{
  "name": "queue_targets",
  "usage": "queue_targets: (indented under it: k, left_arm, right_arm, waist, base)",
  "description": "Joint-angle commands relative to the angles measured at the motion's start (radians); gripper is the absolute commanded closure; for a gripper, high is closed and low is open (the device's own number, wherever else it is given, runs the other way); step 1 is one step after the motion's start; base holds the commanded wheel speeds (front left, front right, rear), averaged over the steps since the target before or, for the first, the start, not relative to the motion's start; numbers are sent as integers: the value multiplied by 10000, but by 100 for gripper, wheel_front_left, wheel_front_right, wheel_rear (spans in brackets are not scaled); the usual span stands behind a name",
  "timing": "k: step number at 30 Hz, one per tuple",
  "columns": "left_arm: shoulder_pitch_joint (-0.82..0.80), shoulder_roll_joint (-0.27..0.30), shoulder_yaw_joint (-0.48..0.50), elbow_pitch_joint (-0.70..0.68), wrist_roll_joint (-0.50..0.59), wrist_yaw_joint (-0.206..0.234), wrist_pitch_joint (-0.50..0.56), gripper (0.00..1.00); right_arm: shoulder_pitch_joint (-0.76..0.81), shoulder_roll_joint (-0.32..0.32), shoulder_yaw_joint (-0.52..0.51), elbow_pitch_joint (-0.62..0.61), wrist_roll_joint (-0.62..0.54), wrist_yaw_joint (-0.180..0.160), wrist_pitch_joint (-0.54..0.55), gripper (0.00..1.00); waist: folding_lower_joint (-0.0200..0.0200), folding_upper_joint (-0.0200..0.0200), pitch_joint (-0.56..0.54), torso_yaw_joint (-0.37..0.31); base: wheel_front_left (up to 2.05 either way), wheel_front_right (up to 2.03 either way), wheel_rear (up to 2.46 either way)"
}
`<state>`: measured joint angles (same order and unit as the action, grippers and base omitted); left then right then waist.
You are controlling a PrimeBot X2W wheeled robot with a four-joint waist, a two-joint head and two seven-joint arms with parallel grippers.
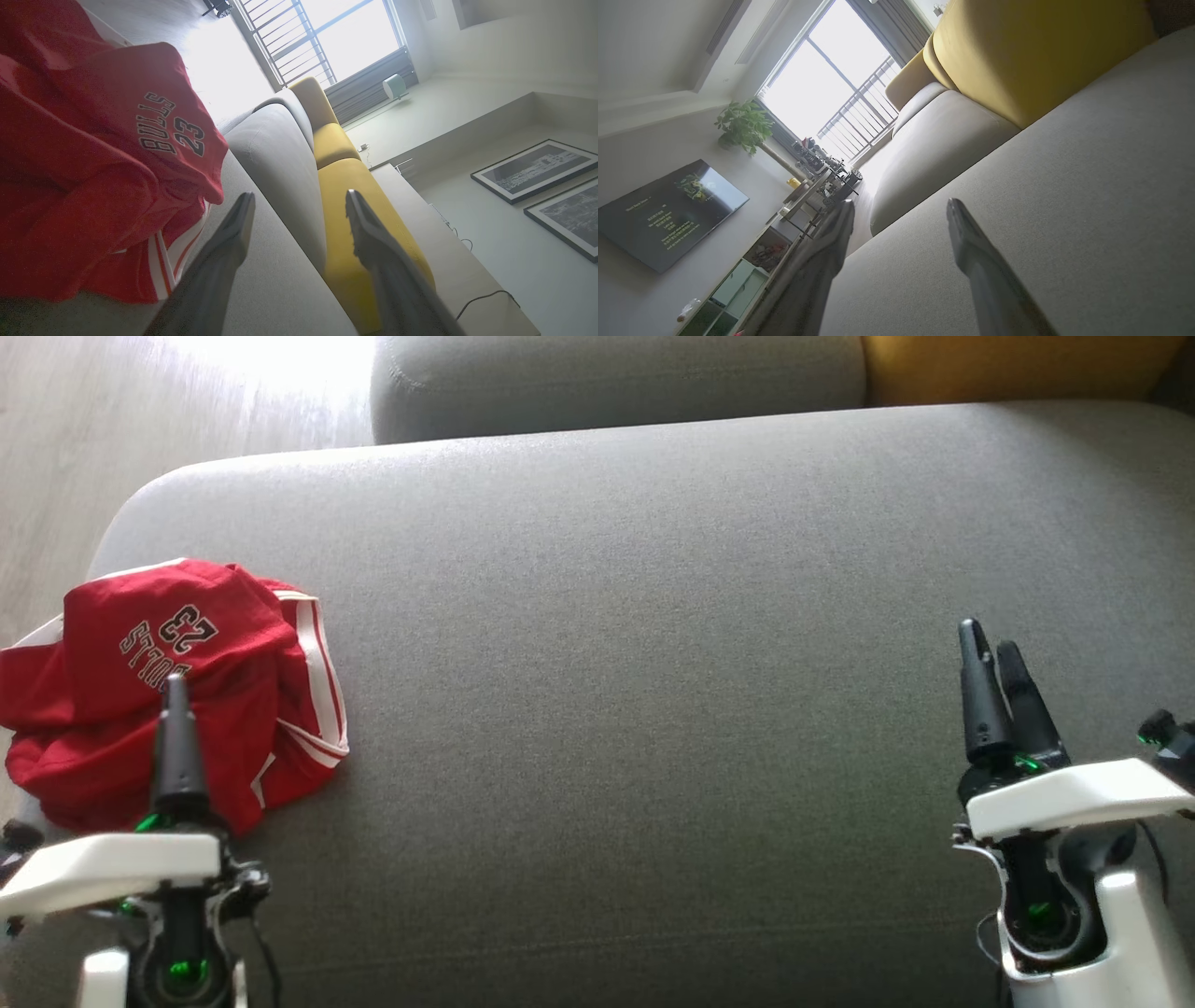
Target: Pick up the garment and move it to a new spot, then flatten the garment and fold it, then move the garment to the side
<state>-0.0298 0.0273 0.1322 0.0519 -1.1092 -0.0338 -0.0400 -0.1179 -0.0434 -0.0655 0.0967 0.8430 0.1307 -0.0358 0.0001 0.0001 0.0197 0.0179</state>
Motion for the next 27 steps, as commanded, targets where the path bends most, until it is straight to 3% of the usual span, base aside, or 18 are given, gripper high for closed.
queue_targets:
  k: [1,13,17,27]
  left_arm:
    - [-527,150,-74,-619,598,119,-129,0]
    - [-431,163,-1310,-1024,3317,485,-451,0]
    - [-394,419,-1859,-931,4297,713,-568,0]
    - [-678,1439,-3498,-819,6129,2207,-860,0]
  right_arm:
    - [-644,-189,235,-601,-616,0,-154,0]
    - [-647,-260,744,-837,-2682,0,-478,0]
    - [-659,-255,928,-889,-3361,0,-596,0]
    - [-581,-231,1292,-840,-4909,0,-891,0]
  waist:
    - [-1,-1,15,7]
    - [-1,-1,80,42]
    - [-1,-1,126,24]
    - [-1,-1,174,-21]
  base:
    - [0,0,0]
    - [0,0,0]
    - [0,0,0]
    - [0,0,0]
